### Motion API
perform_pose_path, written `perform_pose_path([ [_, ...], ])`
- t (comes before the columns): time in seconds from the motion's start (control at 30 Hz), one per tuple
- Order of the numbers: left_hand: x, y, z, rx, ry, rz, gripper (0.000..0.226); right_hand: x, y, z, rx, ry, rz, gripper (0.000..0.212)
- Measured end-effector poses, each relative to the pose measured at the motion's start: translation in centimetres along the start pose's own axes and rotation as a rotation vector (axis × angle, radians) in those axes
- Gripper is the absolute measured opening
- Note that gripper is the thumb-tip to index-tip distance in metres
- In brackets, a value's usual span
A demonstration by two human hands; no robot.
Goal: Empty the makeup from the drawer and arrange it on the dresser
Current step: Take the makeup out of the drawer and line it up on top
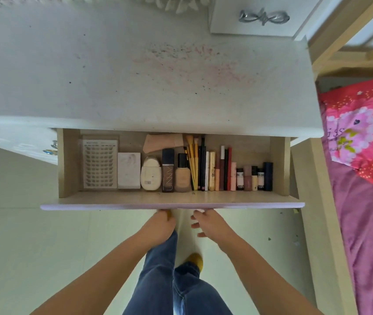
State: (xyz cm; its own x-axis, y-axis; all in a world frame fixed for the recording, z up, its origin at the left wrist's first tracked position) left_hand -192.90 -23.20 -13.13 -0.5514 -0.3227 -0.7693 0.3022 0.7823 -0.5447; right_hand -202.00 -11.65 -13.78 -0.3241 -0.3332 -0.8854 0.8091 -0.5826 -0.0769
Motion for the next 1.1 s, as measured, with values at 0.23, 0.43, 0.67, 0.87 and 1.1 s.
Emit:
perform_pose_path([
  [0.23,0.8,-5.4,-9.1,-0.055,0.369,0.069,0.022,-1.7,-9.1,6.6,-0.215,-0.319,-0.001,0.022],
  [0.43,9.1,-7.0,-13.4,0.285,0.415,-0.402,0.036,4.6,-11.9,10.3,-0.567,-0.556,-0.375,0.039],
  [0.67,12.5,-4.3,-13.3,0.638,0.392,-0.501,0.045,7.9,-11.5,10.5,-0.797,-0.631,-0.393,0.044],
  [0.87,10.5,-5.4,-12.4,0.192,0.494,-0.6,0.023,5.1,-11.8,10.1,-0.566,-0.781,-0.466,0.029],
  [1.1,3.8,-9.1,-13.0,-0.321,0.578,-0.558,0.021,-1.9,-13.3,11.1,-0.294,-0.911,-0.363,0.018],
])
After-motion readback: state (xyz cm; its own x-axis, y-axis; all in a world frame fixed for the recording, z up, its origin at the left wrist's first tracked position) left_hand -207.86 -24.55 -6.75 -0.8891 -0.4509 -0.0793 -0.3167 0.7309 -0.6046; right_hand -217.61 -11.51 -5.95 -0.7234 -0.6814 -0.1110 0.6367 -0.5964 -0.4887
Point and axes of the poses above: each hand's wrist, its own x-axis towards the middle knuckle, its own y-axis out of the palm, z = x × y, the point moved 5 cm from there along x, towards the middle knuckle, and after that the axes turned 10 degrees about x, right-handed, at the moved point
